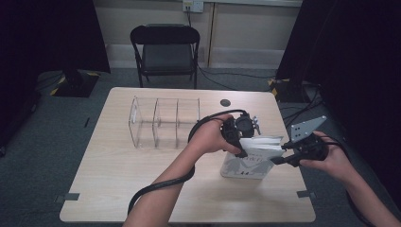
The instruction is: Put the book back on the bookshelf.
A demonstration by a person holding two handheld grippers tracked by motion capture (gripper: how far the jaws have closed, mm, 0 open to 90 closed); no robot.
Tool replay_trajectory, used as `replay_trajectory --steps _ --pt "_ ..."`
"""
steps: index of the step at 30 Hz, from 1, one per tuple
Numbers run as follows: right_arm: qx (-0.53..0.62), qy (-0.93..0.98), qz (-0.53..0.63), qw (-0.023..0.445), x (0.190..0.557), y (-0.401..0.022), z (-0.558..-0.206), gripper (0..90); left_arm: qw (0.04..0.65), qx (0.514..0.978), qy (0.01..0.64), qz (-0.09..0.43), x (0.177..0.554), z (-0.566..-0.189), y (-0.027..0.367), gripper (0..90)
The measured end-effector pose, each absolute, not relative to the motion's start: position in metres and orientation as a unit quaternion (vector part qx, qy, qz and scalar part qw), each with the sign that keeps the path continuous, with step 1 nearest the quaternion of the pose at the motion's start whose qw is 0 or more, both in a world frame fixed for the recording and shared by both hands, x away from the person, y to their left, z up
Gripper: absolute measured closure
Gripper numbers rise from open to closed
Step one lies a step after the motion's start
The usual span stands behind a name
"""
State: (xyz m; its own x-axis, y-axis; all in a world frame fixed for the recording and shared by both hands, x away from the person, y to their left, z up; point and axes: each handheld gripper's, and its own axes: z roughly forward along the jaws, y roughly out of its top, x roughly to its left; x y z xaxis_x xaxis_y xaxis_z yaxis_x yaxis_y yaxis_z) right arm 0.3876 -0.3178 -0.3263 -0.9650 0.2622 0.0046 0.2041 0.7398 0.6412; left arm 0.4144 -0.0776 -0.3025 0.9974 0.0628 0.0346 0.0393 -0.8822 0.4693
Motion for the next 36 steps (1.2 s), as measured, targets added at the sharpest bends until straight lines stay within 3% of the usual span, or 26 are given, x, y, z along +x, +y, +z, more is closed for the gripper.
replay_trajectory --steps 1,4,7,12,17,27,36 --pt "0.124 0.93 0.344 0.041 0.387 -0.318 -0.328 54.6 0.24 0.97 0.03 0.025 0.414 -0.302 -0.078 50.2" --pt "0.125 0.928 0.35 0.042 0.386 -0.319 -0.329 50.0 0.234 0.971 0.05 0.027 0.41 -0.301 -0.077 50.8" --pt "0.141 0.93 0.335 0.048 0.386 -0.323 -0.333 34.8 0.218 0.973 0.072 0.026 0.41 -0.299 -0.072 52.5" --pt "0.16 0.933 0.316 0.067 0.387 -0.329 -0.347 27.3 0.211 0.974 0.084 0.024 0.409 -0.299 -0.058 52.8" --pt "0.179 0.925 0.328 0.073 0.388 -0.325 -0.363 24.2 0.207 0.974 0.091 0.031 0.4 -0.298 -0.049 52.8" --pt "0.225 0.91 0.341 0.07 0.384 -0.305 -0.444 19.8 0.198 0.974 0.109 0.035 0.384 -0.297 -0.016 52.8" --pt "0.242 0.907 0.336 0.073 0.38 -0.296 -0.47 17.5 0.199 0.972 0.124 0.031 0.385 -0.298 -0.009 52.0"
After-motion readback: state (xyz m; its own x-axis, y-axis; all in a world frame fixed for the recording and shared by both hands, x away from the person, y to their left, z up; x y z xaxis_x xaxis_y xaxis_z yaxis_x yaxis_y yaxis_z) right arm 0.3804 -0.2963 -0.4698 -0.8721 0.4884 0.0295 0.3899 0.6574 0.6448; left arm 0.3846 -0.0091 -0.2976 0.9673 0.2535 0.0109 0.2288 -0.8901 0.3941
